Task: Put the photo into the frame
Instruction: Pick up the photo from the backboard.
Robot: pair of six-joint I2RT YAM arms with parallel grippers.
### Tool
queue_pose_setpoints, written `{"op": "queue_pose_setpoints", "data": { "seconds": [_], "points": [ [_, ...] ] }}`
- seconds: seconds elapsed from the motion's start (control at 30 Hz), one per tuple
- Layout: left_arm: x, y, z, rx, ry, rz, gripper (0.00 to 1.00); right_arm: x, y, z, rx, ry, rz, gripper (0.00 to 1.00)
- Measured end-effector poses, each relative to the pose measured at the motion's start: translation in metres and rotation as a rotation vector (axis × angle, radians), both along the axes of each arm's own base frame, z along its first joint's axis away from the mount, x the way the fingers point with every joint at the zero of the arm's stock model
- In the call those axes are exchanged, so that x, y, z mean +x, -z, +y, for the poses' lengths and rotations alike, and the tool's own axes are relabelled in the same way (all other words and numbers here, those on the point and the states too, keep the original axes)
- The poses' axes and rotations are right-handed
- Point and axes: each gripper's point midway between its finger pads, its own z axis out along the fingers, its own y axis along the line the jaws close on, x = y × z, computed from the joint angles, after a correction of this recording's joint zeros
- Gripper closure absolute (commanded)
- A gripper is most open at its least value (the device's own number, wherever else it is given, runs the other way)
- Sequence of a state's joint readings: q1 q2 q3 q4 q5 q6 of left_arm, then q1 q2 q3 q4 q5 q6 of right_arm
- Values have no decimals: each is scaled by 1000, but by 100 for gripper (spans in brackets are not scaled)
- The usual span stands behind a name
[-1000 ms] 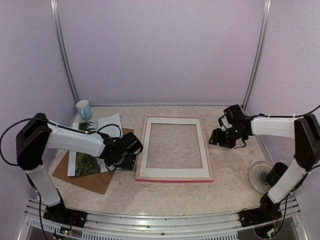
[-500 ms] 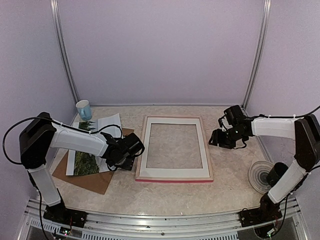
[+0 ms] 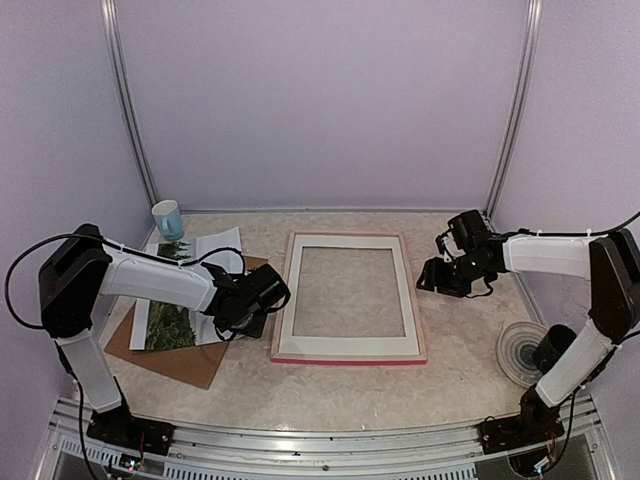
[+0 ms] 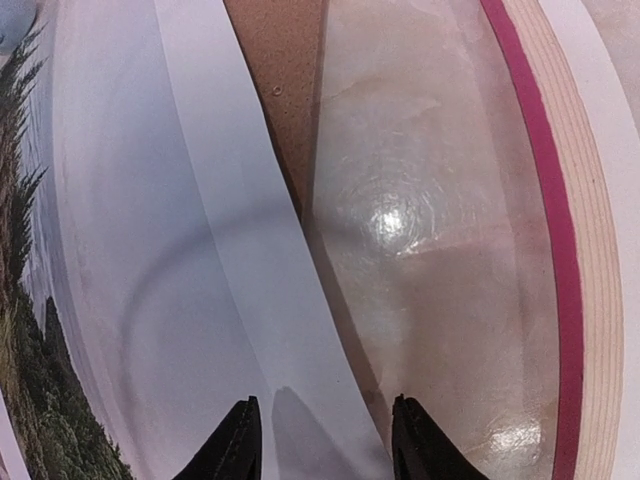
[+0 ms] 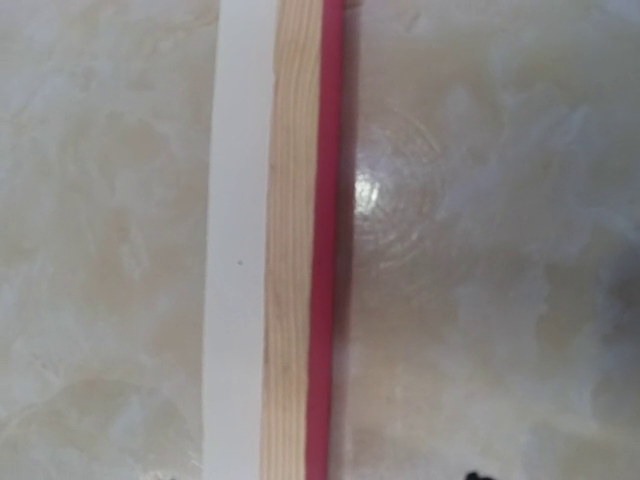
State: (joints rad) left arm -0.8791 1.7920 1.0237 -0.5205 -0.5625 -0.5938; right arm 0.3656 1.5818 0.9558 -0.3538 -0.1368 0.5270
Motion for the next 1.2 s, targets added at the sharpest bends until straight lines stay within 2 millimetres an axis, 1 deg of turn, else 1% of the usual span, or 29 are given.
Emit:
{"op": "queue_pose_setpoints", "data": {
  "seconds": [0.07, 0.27, 0.3, 0.33, 0.37, 0.4, 0.43, 0.5, 0.63, 0.8, 1.03, 1.2],
  "points": [
    [-1, 0, 0, 2, 1, 3, 61, 0, 0, 0, 0, -2, -1, 39],
    [-2, 0, 0, 5, 5, 5, 60, 0, 0, 0, -2, -5, -2, 39],
    [-2, 1, 0, 7, 5, 6, 58, 0, 0, 0, -2, -5, -2, 39],
    [-3, 0, 0, 9, 6, 6, 53, 0, 0, 0, -2, -5, -2, 39],
    [-3, 0, 0, 11, 6, 6, 43, 0, 0, 0, -2, -6, -2, 39],
    [-4, 0, 0, 14, 8, 7, 39, 0, 0, 0, -2, -6, -2, 39],
    [-5, 0, 0, 24, 17, 11, 36, 0, 0, 0, -2, -6, -2, 39],
    [-6, -4, -3, 29, 17, 1, 34, 0, 0, 0, -2, -7, -3, 39],
    [-11, -10, -15, 41, 50, -24, 34, 0, 0, 0, -2, -9, -4, 39],
    [-25, -7, -22, 84, 85, -27, 34, 0, 0, 1, 2, -11, -6, 39],
    [-32, 4, -10, 178, 71, -18, 35, -1, 1, 2, 9, -17, -2, 39],
    [-30, 5, -4, 212, 57, -40, 39, -2, 3, 3, 13, -19, 1, 39]
  ]
}}
